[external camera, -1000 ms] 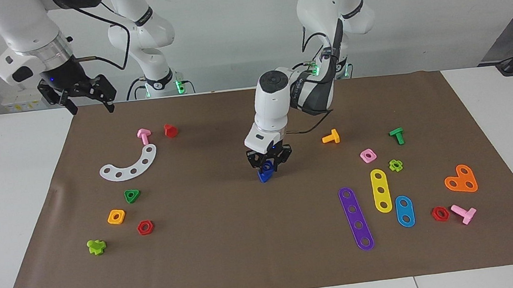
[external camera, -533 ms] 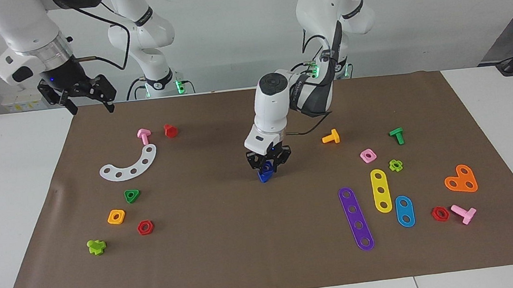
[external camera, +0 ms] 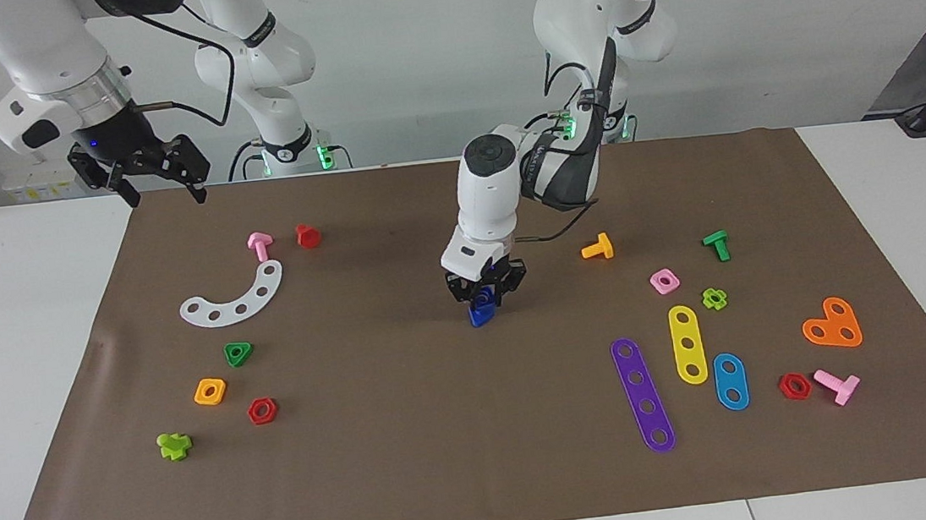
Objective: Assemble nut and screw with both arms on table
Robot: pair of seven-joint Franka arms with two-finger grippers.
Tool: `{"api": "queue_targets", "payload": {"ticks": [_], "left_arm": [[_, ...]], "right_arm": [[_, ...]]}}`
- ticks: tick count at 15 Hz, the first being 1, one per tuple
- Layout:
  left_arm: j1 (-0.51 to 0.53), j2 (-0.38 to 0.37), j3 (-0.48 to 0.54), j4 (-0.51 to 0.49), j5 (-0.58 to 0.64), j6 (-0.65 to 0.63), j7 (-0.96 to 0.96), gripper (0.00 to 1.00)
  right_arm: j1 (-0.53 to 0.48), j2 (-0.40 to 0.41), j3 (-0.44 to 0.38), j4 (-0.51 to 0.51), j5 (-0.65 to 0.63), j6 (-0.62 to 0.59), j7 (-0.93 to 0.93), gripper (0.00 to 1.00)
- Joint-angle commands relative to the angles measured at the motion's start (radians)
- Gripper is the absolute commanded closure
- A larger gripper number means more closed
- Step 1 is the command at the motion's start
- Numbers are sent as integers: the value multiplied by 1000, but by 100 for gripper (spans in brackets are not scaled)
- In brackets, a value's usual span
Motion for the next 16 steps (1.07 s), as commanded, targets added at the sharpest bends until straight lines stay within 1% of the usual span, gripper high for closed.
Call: {"api": "queue_targets", "payload": {"ticks": [1,2,3,4,5,6,10,13,16], "left_arm": [[-15,-8,14,-30,11,32,-21,95],[-15,-8,14,-34,11,44,-21,88],[-15,-8,14,-35,11,57,-21,68],[-14,-6,15,-38,11,67,-21,30],[-15,-8,17,-40,14,69,-21,4],[-15,-6,17,-37,20,69,-20,0],[-15,-17,20,-24,24,35,-21,0],[17,-107,21,-44,24,-26,12,0],[98,-222,20,-87,24,-130,155,0]], "right_arm": [[-5,-10,3,-6,19,-15,13,0],[-5,-10,3,-6,19,-15,13,0],[-5,-10,3,-6,19,-15,13,0],[-5,-10,3,-6,19,-15,13,0],[-5,-10,3,-6,19,-15,13,0],[-5,-10,3,-6,19,-15,13,0],[-5,-10,3,-6,19,-15,13,0],[-5,-10,3,-6,19,-15,13,0],[-5,-10,3,-6,19,-15,13,0]]}}
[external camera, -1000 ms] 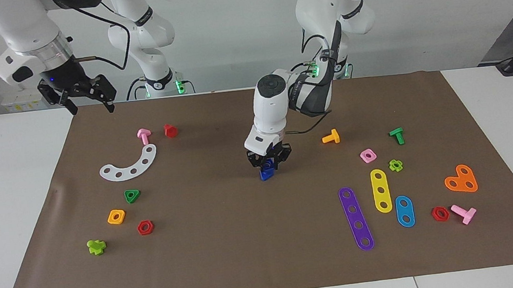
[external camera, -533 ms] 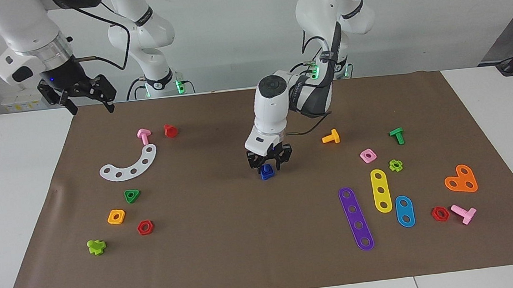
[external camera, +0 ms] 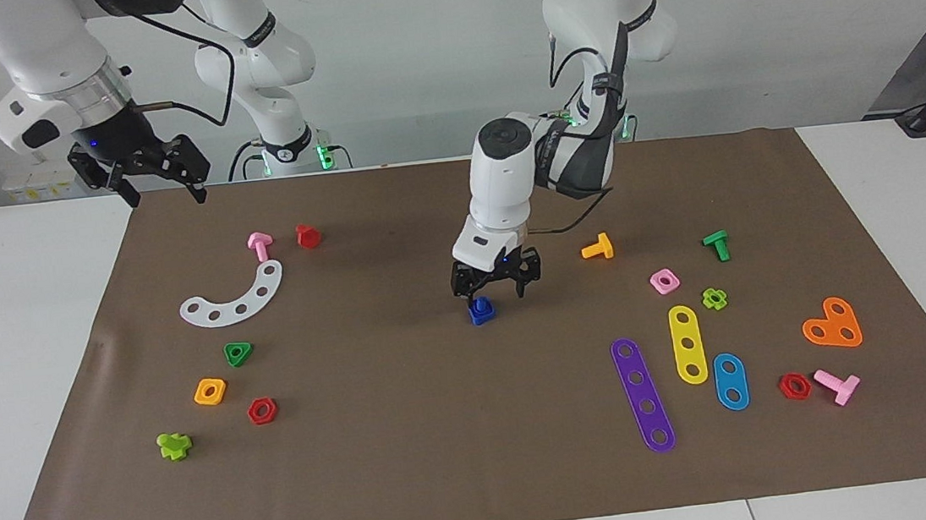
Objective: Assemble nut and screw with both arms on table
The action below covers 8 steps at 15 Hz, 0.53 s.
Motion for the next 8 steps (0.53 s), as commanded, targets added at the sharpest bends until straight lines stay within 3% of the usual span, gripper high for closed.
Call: {"api": "queue_targets", "payload": {"ticks": [1,8], "left_arm": [[91,-152,-5,-91,18,-93,122,0],[331,-307,-5,-107,15,-226,515,0]], "right_arm": [[-5,-10,3,-6,19,-15,13,0],[-5,-10,3,-6,19,-15,13,0]]}}
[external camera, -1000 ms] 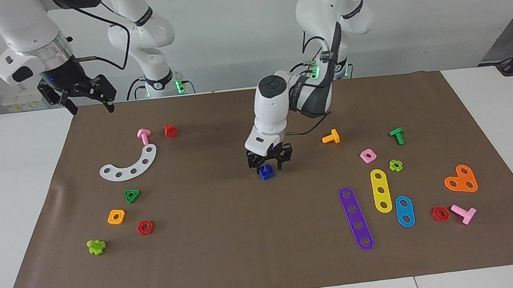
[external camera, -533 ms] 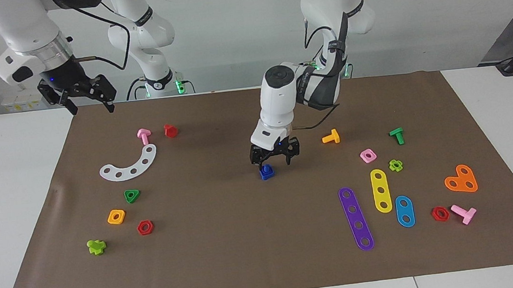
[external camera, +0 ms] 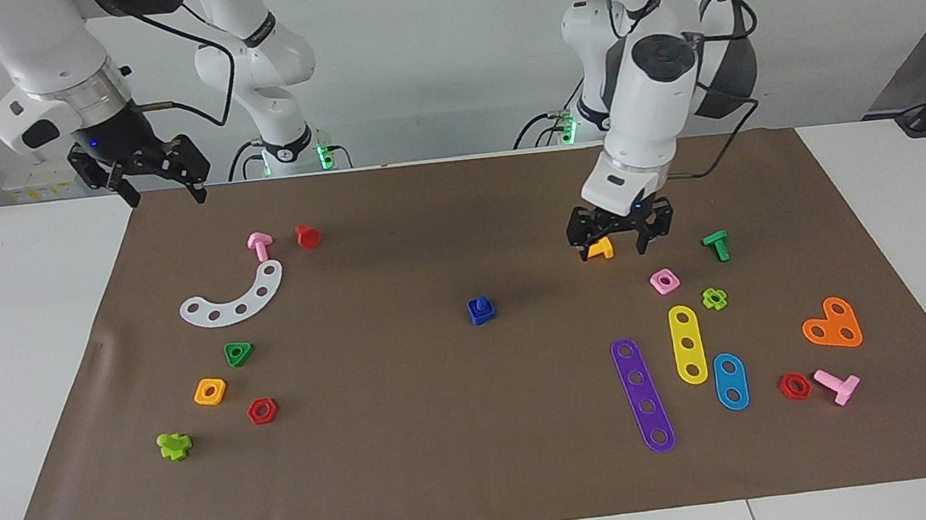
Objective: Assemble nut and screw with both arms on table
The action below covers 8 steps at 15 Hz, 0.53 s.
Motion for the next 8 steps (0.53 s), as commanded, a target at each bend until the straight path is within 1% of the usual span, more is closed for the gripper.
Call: {"api": "queue_targets", "payload": {"ticks": [1,3,5,8], "left_arm": [[84,-86,-10,-25,10,-62,135,0],[139,-103,-10,22,7,-119,144,0],[184,-95,-10,102,7,-177,152,0],[230,-42,-8,269,5,-312,218,0]], "right_arm": [[-5,-10,3,-6,19,-15,13,0],[-5,-10,3,-6,19,-15,13,0],[-5,-10,3,-6,19,-15,13,0],[-5,-10,3,-6,19,-15,13,0]]}}
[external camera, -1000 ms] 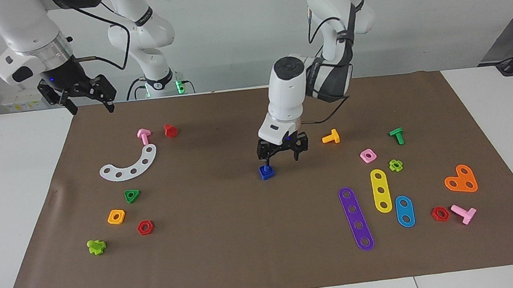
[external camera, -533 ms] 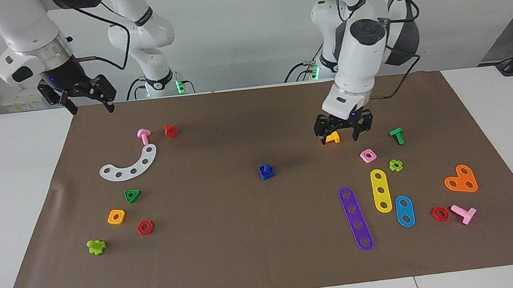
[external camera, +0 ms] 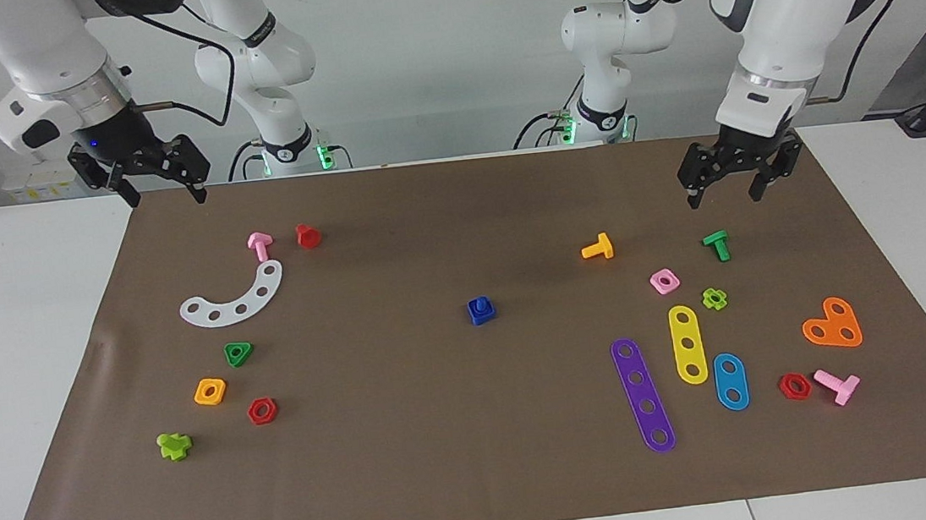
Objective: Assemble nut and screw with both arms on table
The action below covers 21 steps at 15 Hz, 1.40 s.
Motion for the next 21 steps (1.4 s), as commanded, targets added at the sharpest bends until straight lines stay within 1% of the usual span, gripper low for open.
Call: {"api": "queue_targets", "payload": {"ticks": [1,3,5,6,7,8,10,13,15,18,21], "left_arm": [[50,79,-11,173,5,-145,50,0],[70,121,-9,274,10,-220,62,0],[76,106,-11,275,13,-224,88,0],[92,91,-11,250,13,-227,82,0],[101,63,-12,198,13,-231,94,0],[103,29,-12,137,15,-203,94,0],[110,-15,-12,46,15,-138,94,0],[119,-32,-11,8,13,-103,105,0],[132,-42,-11,-11,12,-98,145,0],[132,-71,-11,-70,12,-58,162,0],[129,-69,-12,-63,5,-55,162,0]], "right_arm": [[-5,-10,3,-6,19,-15,13,0],[-5,-10,3,-6,19,-15,13,0],[-5,-10,3,-6,19,-15,13,0],[-5,-10,3,-6,19,-15,13,0],[-5,-10,3,-6,19,-15,13,0],[-5,-10,3,-6,19,-15,13,0],[-5,-10,3,-6,19,-15,13,0],[-5,-10,3,-6,19,-15,13,0],[-5,-10,3,-6,19,-15,13,0],[-5,-10,3,-6,19,-15,13,0],[-5,-10,3,-6,19,-15,13,0]]}}
